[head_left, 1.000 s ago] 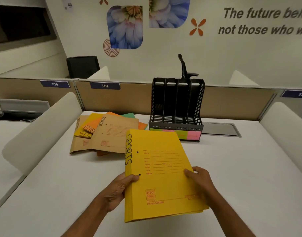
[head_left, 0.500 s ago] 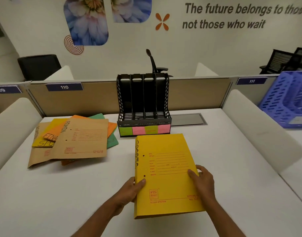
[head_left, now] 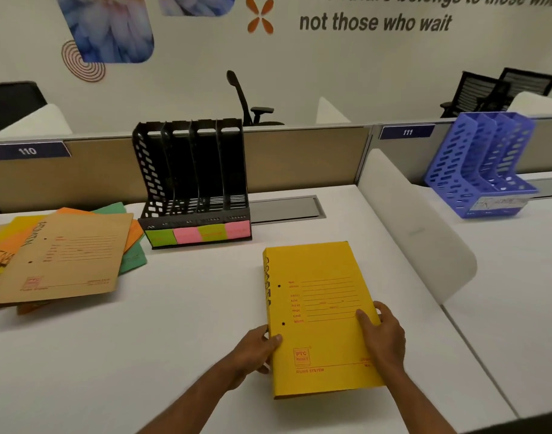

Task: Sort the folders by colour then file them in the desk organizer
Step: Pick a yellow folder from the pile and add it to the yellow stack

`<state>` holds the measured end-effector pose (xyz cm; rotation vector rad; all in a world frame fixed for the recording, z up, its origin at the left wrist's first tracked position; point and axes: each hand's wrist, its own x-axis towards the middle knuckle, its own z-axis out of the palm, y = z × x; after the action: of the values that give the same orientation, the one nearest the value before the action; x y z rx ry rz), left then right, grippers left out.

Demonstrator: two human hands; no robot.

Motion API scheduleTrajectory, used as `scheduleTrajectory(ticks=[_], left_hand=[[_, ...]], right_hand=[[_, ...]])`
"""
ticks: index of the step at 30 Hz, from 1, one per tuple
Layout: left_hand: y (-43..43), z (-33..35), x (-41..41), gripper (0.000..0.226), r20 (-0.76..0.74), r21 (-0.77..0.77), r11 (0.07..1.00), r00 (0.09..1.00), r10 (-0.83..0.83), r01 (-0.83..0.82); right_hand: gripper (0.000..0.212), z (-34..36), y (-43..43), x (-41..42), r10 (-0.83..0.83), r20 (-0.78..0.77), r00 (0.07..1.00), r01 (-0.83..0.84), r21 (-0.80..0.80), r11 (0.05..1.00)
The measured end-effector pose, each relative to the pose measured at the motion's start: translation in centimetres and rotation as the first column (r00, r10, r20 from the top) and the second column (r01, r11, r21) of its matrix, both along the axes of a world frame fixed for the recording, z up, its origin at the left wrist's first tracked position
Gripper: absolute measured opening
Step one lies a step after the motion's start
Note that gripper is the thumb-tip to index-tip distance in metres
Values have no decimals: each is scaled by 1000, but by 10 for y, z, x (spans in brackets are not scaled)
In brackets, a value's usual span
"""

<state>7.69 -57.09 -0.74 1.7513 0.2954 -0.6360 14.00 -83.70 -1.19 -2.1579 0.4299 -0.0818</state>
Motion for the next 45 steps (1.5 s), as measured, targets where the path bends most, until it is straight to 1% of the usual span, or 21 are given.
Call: scheduleTrajectory(ticks=[8,13,18,22,27,31,34,37,41,43,45], left_hand=[[-51,-22,20,46,-40,15,998,997,-66,67],[-67,-28,26,52,-43,14,998,997,-67,68],[-72,-30,25,64,-47,28,998,997,-53,54],[-80,-32,27,74,-83,50,999,997,-7,11],[-80,-32,29,73,-90,69,997,995,-36,42],[-75,-29,25,75,-92,93,996,996,5,4],[-66,-22,18,68,-27,130,990,998,64,-60],[-51,-14,9,59,105,227,961,985,139,-160],[-15,-2,-4,55,303,353,878,928,218,-322],[9,5,-10,55,392,392,831,888,238,-395],[37,12,-16,55,451,415,790,856,254,-453]], right_hand=[[51,-25,-55,15,-18,-60,998,15,-48,999],[53,-32,-72,28,-8,-82,997,1,-88,996],[59,-35,-73,33,-26,-117,993,9,-144,990],[57,-41,-74,37,-2,-145,989,-27,-199,980],[55,-46,-72,29,-17,-137,990,-23,-284,958],[54,-48,-65,26,-21,-120,993,-20,-329,944],[53,-46,-51,26,12,-90,996,-43,-350,936],[51,-41,-24,25,105,-34,994,-110,-346,932],[50,-32,26,21,230,24,973,-209,-334,919],[49,-26,55,16,283,60,957,-249,-325,912],[47,-21,85,10,339,109,934,-292,-312,904]])
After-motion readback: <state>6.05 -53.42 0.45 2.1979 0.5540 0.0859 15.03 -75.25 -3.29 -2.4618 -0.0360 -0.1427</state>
